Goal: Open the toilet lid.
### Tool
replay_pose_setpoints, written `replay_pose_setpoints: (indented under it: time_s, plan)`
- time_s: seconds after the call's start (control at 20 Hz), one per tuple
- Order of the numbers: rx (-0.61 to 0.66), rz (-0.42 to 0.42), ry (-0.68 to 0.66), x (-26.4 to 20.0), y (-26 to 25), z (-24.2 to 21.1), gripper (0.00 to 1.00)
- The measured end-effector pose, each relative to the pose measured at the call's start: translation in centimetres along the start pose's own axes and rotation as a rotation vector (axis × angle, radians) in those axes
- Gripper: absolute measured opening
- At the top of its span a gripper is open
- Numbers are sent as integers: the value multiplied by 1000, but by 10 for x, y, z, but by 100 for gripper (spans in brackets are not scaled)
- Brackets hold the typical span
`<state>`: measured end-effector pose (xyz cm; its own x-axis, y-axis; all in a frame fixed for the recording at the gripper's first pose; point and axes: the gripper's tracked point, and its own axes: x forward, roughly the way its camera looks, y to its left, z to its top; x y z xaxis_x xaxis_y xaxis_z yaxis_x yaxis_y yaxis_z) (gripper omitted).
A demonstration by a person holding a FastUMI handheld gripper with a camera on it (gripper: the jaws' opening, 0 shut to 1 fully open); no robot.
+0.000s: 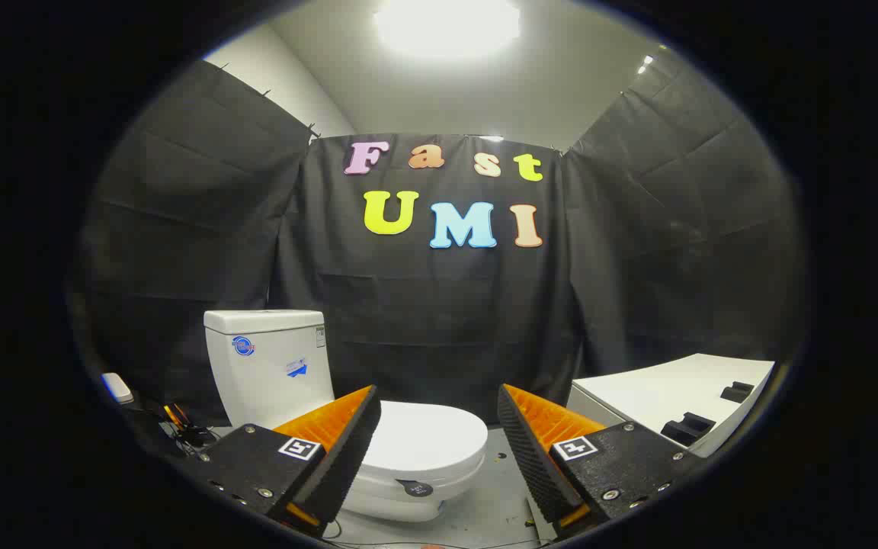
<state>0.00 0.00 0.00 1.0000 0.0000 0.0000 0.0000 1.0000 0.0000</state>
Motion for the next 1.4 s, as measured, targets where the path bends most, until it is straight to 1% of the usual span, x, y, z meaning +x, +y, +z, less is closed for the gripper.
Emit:
replay_pose_setpoints:
  time_s: [0.7, 0.9, 1.4]
  plan:
    - [11, -29, -21, 1, -10, 6, 95]
    - [17, -31, -7, 2, -9, 0, 95]
    - [178, -38, 43, 14, 0, -41, 95]
